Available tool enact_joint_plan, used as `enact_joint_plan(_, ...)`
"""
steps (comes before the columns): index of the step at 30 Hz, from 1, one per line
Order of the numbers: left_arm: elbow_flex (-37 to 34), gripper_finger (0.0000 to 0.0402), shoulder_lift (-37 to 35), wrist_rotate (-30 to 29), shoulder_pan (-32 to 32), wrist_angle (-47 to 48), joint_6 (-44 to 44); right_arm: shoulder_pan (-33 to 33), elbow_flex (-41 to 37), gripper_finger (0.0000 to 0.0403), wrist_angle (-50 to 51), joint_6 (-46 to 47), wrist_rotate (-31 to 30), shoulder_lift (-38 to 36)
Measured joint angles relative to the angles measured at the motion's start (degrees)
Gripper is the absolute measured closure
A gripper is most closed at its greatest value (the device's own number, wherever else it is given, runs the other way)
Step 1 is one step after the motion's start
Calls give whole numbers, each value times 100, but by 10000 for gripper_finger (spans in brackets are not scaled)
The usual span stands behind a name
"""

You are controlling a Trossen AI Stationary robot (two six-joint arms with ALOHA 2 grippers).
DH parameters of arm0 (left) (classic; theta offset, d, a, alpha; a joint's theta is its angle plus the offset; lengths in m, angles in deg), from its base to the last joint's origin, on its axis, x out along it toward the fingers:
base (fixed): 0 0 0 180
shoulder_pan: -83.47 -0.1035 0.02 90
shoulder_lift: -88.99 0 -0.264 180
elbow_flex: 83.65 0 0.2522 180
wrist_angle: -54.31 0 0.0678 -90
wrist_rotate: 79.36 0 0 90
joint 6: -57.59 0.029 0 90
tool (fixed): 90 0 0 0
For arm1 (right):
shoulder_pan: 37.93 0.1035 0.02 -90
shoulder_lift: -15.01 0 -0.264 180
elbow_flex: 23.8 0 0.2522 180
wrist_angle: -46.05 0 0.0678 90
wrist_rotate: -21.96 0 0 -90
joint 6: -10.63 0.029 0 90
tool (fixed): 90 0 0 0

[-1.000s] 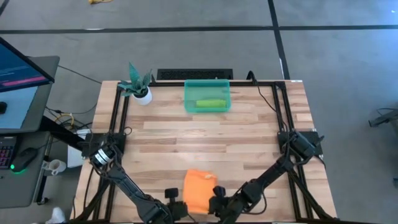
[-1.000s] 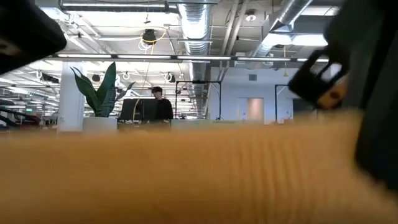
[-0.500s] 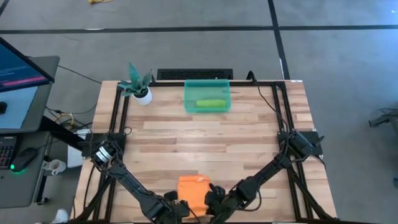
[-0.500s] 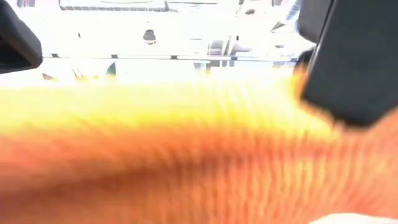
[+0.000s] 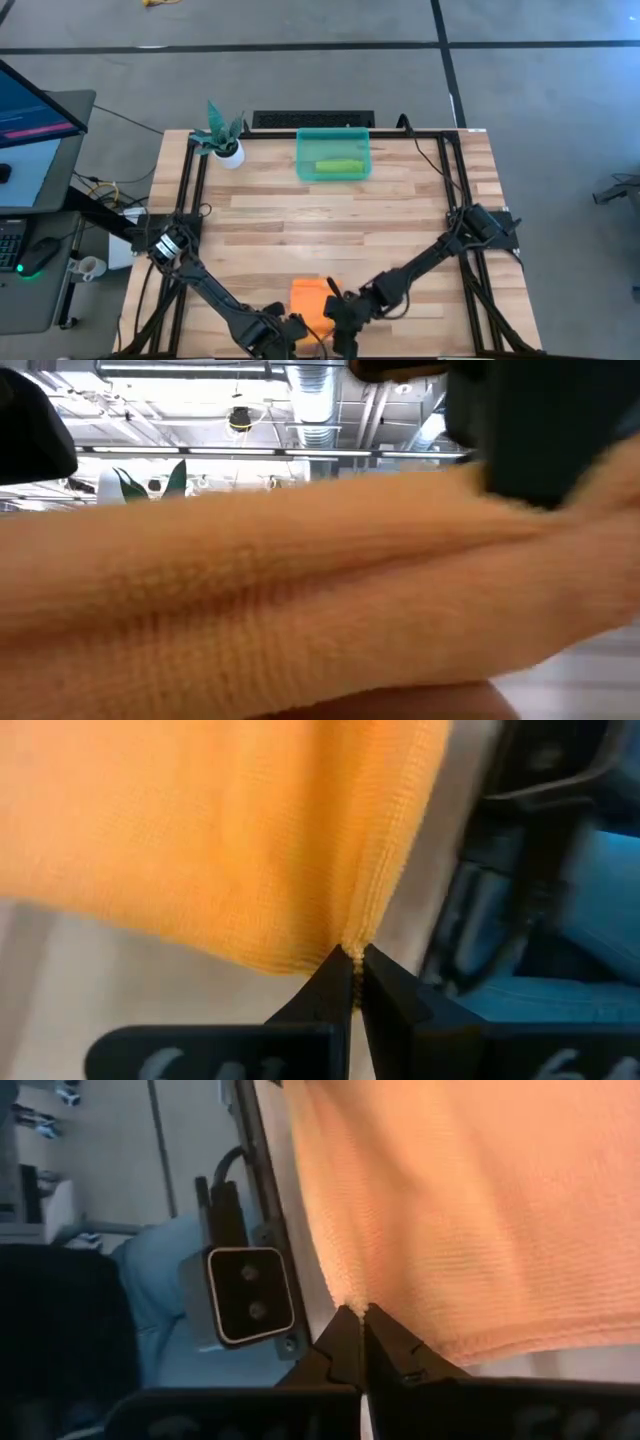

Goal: Roll towel into tight, uniform cylinder
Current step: Roll the orange microfiber towel

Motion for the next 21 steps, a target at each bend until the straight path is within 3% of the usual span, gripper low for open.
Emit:
enact_joint_plan(4, 0, 397, -2, 106, -85, 98, -47, -372, 0, 391, 59, 100, 705, 56)
enact_joint_plan(12, 0, 397, -7, 233, -109, 3, 104, -921, -2, 390, 128, 156, 1388, 63)
enact_joint_plan(21, 0, 397, -7, -4, -103, 0, 493, -1356, 4, 394, 606, 423, 1416, 63)
